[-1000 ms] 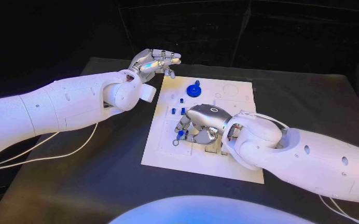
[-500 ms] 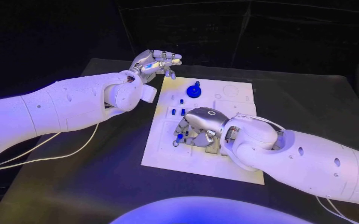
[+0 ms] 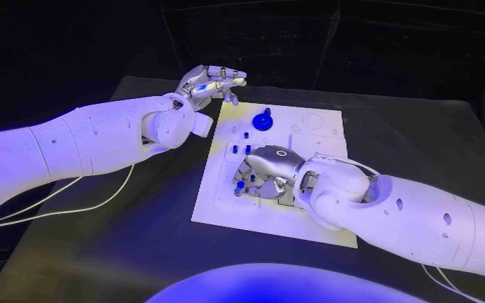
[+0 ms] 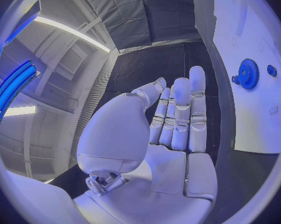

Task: Assemble the parts on the task board

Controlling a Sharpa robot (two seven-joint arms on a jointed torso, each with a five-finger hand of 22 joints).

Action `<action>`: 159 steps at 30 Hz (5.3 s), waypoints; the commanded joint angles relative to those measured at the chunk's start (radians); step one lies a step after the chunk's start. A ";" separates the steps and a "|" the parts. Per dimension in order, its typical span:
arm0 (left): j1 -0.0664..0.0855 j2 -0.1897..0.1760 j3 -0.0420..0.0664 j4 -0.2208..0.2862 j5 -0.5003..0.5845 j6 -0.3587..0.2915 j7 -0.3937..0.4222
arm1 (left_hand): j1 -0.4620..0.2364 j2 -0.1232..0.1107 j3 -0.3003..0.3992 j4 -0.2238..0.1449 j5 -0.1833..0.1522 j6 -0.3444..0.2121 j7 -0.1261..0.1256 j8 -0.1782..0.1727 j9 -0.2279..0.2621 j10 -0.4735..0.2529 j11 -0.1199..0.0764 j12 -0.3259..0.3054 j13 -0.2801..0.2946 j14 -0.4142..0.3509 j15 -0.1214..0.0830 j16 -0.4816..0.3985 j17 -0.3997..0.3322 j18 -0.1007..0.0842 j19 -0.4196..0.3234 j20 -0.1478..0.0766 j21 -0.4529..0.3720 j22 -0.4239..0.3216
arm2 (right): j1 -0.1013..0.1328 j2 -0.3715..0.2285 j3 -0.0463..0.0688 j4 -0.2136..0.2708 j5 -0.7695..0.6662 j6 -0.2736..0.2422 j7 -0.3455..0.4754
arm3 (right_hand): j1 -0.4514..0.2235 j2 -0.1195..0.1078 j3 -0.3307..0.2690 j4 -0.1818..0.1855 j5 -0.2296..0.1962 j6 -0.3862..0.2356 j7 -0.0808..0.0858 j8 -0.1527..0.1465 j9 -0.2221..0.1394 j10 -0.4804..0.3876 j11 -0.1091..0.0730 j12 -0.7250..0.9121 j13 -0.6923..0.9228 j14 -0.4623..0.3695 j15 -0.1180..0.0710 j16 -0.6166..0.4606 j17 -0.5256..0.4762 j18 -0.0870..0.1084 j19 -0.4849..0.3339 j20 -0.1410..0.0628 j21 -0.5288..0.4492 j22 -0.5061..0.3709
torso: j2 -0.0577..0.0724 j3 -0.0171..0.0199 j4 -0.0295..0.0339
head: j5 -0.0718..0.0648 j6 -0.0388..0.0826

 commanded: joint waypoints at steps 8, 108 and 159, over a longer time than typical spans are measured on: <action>0.001 0.000 0.001 0.002 0.002 0.013 0.003 | 0.000 0.001 0.003 -0.006 0.003 -0.007 -0.001 0.004 -0.001 -0.004 -0.001 0.006 -0.001 -0.008 0.002 -0.002 -0.001 0.012 -0.002 0.005 -0.007 -0.002 | -0.003 0.011 0.000 -0.013 -0.042 0.032 -0.006 | -0.001 -0.011 0.005 0.000 0.005 0.002 0.004 0.002 0.001 -0.001 0.006 -0.006 0.001 0.029 -0.003 0.003 0.000 -0.018 0.002 0.006 0.007 0.001 | 0.000 0.0005 -0.0001 | 0.003 -0.004; 0.001 -0.027 -0.032 0.019 0.002 0.023 -0.003 | -0.003 0.002 0.004 -0.010 0.003 -0.008 -0.001 0.009 -0.001 -0.005 -0.001 0.011 -0.002 -0.010 0.002 -0.001 -0.005 0.013 -0.002 0.005 -0.008 -0.002 | 0.005 -0.446 -0.020 0.246 0.130 0.043 -0.466 | -0.249 -0.003 -0.517 0.233 0.086 -0.110 -0.058 0.296 0.093 0.148 -0.063 1.166 1.113 0.057 -0.058 0.115 0.164 -0.047 0.074 -0.044 0.109 0.175 | -0.025 -0.0082 -0.0333 | -0.159 0.013; 0.000 -0.028 -0.033 0.022 0.002 0.030 -0.007 | -0.004 0.002 0.004 -0.010 0.003 -0.008 -0.001 0.010 -0.001 -0.005 -0.001 0.012 -0.003 -0.010 0.002 -0.001 -0.006 0.013 -0.002 0.005 -0.009 -0.002 | -0.016 -0.374 -0.019 0.284 0.286 -0.189 -0.483 | -0.218 0.052 -0.537 0.231 0.313 -0.132 -0.069 0.384 0.157 0.146 -0.072 1.153 1.140 0.059 -0.064 0.127 0.194 -0.052 0.080 -0.048 0.125 0.208 | -0.025 -0.0107 -0.0306 | -0.143 0.029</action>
